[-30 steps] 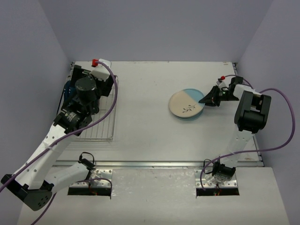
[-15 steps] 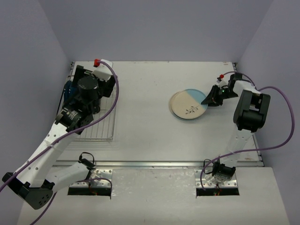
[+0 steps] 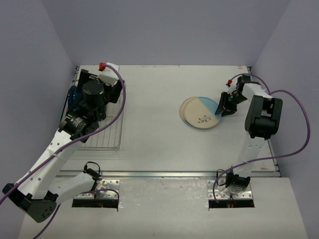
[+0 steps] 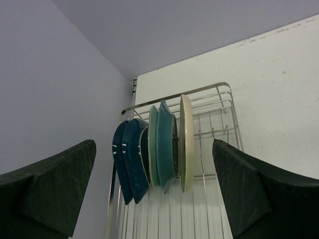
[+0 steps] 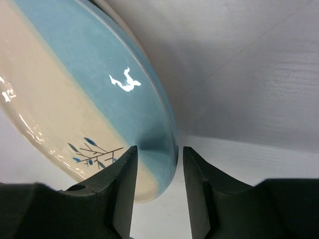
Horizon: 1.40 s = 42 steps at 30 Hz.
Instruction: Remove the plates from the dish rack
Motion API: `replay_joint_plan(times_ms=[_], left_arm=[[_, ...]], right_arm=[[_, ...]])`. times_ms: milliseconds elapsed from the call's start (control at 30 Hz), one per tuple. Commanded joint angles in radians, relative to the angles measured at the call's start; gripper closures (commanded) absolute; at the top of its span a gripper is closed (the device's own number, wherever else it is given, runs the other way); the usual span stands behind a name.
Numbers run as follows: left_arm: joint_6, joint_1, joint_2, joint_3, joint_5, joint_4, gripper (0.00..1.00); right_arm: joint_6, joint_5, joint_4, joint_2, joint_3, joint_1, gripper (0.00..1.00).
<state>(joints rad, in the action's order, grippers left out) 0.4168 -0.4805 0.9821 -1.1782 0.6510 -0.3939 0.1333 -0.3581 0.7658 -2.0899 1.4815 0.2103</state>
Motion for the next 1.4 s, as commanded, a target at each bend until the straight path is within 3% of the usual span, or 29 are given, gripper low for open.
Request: replay_joint_plan(times_ms=[0,500,567,833,933,1067,1233,1367], left_arm=[[-0.015,0.014,-0.020,0.002,-0.008,0.027,0.00],[-0.012,0.014,-0.022,0.009,-0.007,0.032,0.00],[-0.010,0.014,-0.022,0.009,-0.007,0.033,0.00],[-0.037,0.014,-0.009,0.000,-0.028,0.002,0.00],[-0.104,0.014,0.037,-0.021,-0.075,-0.094,0.00],[-0.144,0.015,0.096,-0.012,-0.104,-0.137,0.05],[-0.193,0.014,0.216,-0.041,-0.028,-0.149,0.11],[-0.239,0.017,0.290,-0.033,0.075,-0.125,0.21]], right_arm=[[-0.009,0.093,-0.002,0.028,0.056,-0.037,0.56],[0.043,0.130,0.046,-0.022,0.142,-0.135,0.47],[0.043,0.141,0.049,-0.024,0.143,-0.137,0.42],[0.024,0.142,0.073,0.044,0.147,-0.137,0.34],[0.009,0.091,0.099,0.136,0.172,-0.137,0.26],[0.001,0.043,0.110,0.260,0.179,-0.137,0.03],[-0.006,0.037,0.073,0.455,0.110,-0.137,0.01],[-0.013,0.051,0.021,0.609,-0.039,-0.137,0.01]])
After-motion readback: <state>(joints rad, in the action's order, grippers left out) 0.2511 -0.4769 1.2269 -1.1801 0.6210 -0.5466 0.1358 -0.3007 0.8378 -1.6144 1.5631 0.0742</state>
